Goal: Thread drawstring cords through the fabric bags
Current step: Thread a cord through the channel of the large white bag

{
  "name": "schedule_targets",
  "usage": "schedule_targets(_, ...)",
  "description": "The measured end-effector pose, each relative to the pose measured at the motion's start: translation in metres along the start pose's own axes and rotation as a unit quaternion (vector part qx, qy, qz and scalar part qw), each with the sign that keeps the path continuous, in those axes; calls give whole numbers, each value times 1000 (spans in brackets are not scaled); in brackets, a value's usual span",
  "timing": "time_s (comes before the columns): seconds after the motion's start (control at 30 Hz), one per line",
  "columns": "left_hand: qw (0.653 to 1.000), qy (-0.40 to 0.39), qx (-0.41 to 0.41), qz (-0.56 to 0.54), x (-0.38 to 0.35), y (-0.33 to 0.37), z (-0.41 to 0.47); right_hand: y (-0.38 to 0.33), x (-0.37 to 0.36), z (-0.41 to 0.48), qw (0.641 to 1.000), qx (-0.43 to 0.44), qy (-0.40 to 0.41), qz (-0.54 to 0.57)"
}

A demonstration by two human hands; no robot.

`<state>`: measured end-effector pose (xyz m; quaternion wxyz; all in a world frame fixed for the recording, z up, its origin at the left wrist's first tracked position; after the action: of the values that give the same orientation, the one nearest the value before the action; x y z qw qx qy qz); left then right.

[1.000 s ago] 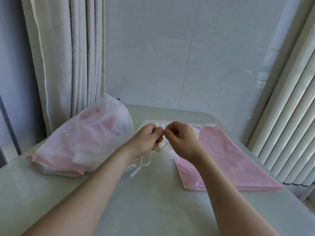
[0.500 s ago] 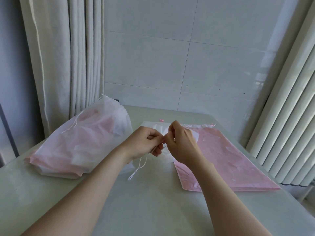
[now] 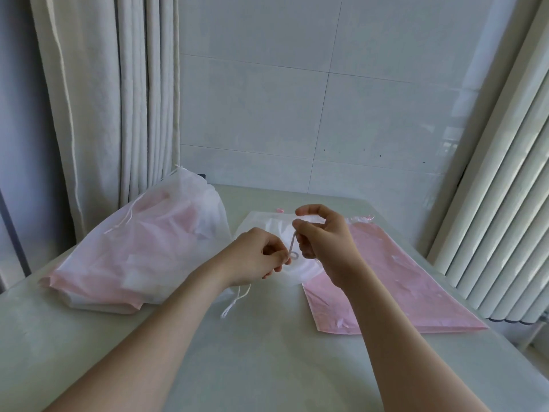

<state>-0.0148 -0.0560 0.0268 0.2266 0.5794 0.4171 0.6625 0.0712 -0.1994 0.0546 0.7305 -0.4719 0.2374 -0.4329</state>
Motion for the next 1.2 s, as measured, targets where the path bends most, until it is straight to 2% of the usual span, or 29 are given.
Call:
schedule_targets(0.17, 999, -14, -9, 50, -5, 6, -3, 0, 8, 2, 996, -14, 79, 38)
schedule_targets(0.3, 998, -30, -17, 60, -5, 7, -6, -9, 17, 2, 982, 31, 158, 97)
schedule_targets(0.37, 998, -36, -16, 48, -5, 7, -7, -15, 23, 1, 975, 82, 203, 31)
schedule_targets(0.43, 999, -41, -10, 16, -4, 6, -7, -20, 27, 1, 956, 159, 224, -100)
schedule_targets(0.53, 997, -63, -2, -41, -2, 3, -7, -11, 17, 4, 919, 230, 140, -289)
schedule_targets(0.6, 994, -74, 8, -80, -1, -1, -5, 11, 10, 8, 861, 185, 46, -471)
schedule_targets(0.63, 992, -76, 14, -100, -1, -3, -4, 21, 9, 9, 833, 152, 11, -532)
schedule_targets(0.67, 989, -77, 22, -120, 0, -4, -3, 26, 9, 9, 822, 137, -10, -553)
schedule_targets(0.7, 986, -78, 30, -141, 0, -4, -2, 26, 9, 9, 830, 144, -16, -538)
schedule_targets(0.77, 978, -73, 49, -189, 0, -5, -1, 13, 10, 7, 880, 186, -12, -438)
schedule_targets(0.83, 971, -63, 62, -224, 1, -6, 1, -2, 3, 3, 916, 185, -58, -350)
schedule_targets(0.93, 964, -56, 72, -251, 3, -9, 3, -11, -13, -8, 907, 207, -145, -338)
schedule_targets(1.07, 962, -45, 83, -255, 4, -10, 4, -11, -15, -7, 890, 251, -151, -349)
schedule_targets(1.2, 961, -43, 81, -260, 5, -9, 3, -10, -16, -5, 885, 248, -157, -363)
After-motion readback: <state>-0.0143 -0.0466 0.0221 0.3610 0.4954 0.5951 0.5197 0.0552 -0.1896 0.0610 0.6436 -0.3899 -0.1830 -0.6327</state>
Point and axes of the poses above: each hand's wrist, its own z-axis towards the middle knuckle, its own x-axis out of the back of the hand, y = z × x, the point moved 4 cm from there along z, towards the middle knuckle, and after that the axes turned 12 degrees about x, right-handed, at the moved point
